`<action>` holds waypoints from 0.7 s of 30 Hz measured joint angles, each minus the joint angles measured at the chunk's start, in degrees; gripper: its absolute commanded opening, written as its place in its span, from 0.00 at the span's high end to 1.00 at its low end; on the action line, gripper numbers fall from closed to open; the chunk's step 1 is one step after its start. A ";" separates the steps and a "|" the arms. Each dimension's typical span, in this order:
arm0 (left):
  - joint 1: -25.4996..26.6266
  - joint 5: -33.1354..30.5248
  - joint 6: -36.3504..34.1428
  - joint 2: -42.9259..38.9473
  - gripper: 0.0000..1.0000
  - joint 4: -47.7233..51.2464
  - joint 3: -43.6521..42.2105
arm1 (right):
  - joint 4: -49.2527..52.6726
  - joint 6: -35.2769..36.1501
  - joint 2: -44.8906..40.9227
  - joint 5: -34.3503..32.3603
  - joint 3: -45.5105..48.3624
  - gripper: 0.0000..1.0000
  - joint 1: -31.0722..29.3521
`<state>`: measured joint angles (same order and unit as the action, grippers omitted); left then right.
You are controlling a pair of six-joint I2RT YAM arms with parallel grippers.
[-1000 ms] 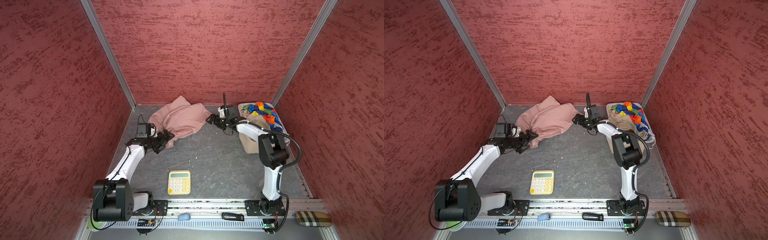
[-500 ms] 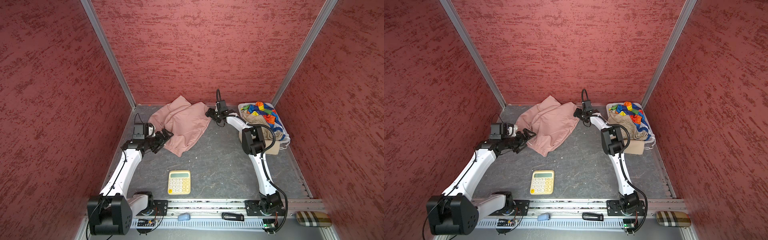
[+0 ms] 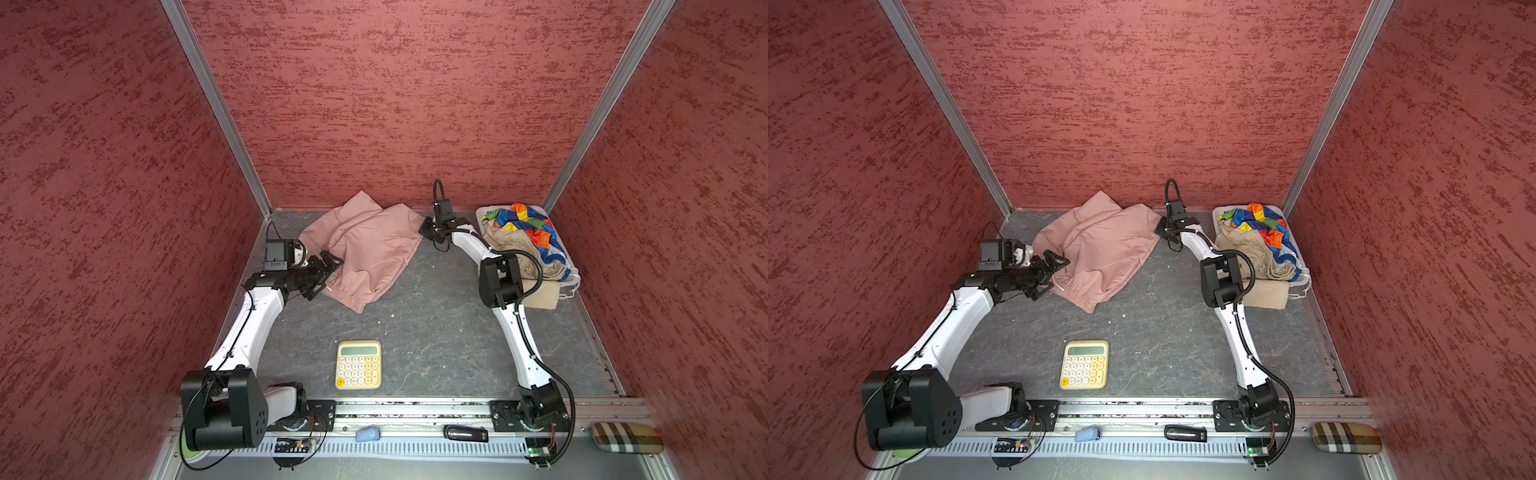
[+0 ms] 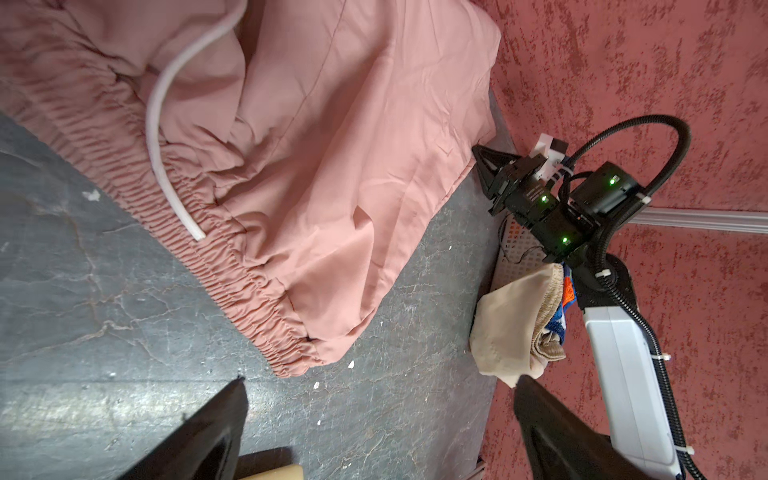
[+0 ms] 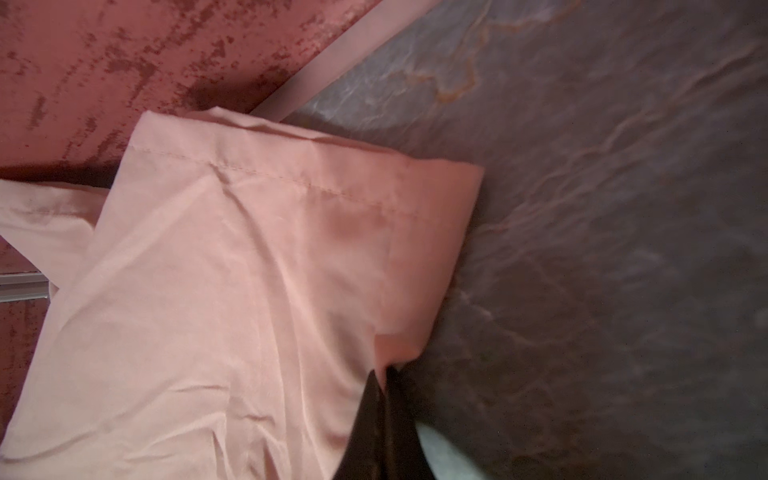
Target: Fold and stack the shorts
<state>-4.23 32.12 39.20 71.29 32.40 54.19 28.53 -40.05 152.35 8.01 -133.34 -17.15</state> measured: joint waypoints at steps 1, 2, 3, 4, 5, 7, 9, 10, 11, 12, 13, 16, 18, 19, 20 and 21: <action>-0.52 0.24 -0.02 0.11 0.01 -0.13 0.09 | -0.57 0.63 -2.45 -0.46 3.93 1.00 0.04; -0.96 0.39 -0.02 0.31 0.01 -0.26 0.15 | -0.96 1.09 -4.85 -0.79 7.89 1.00 0.15; -1.29 0.57 -0.02 0.59 0.01 -0.42 0.24 | -1.60 1.49 -8.41 -1.11 13.46 1.00 0.24; -1.40 0.72 -0.02 1.01 0.01 -0.55 0.31 | -2.34 1.75 -11.89 -1.40 18.97 1.00 0.26; -1.55 0.90 0.00 1.46 0.01 -0.68 0.37 | -3.06 2.01 -15.50 -1.62 24.52 1.00 0.37; -1.75 1.29 0.02 3.26 0.01 -1.22 0.76 | -5.14 2.32 -23.67 -2.27 36.30 1.00 0.92; -2.03 1.81 0.33 5.57 0.01 -2.29 1.07 | -7.34 2.40 -31.50 -3.06 46.97 1.00 1.60; -2.21 2.14 0.44 6.97 0.01 -2.64 1.44 | -8.66 2.36 -36.26 -3.69 53.11 1.00 1.88; -2.29 2.32 0.48 8.41 0.01 -2.80 1.95 | -9.62 2.34 -40.06 -4.13 57.92 1.00 2.01; -2.51 2.38 0.39 9.97 0.01 -2.82 2.73 | -10.29 2.16 -44.39 -4.81 63.21 1.00 2.29; -2.67 2.38 0.31 11.34 0.01 -2.58 3.67 | -11.15 1.90 -47.74 -5.33 67.36 1.00 2.40; -3.93 2.38 -0.24 14.58 0.01 -2.54 6.47 | -12.70 0.55 -57.46 -7.32 79.41 1.00 2.25; -5.35 2.34 -0.52 16.09 0.01 -2.45 8.52 | -12.63 -1.11 -63.47 -8.85 86.27 1.00 1.68; -5.86 2.32 -0.66 16.83 0.01 -2.40 9.53 | -12.35 -1.70 -65.57 -9.84 88.28 1.00 1.27; -6.40 2.25 -0.90 17.79 0.01 -2.43 10.82 | -11.74 -2.34 -67.84 -11.06 90.01 1.00 0.79; -6.93 2.10 -1.18 18.86 0.01 -2.36 12.22 | -10.95 -2.89 -70.31 -12.74 91.30 1.00 0.22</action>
<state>-11.16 34.22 38.02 90.15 30.04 66.41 17.58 -42.94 82.04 -4.73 -42.04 -16.93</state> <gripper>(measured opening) 0.994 0.045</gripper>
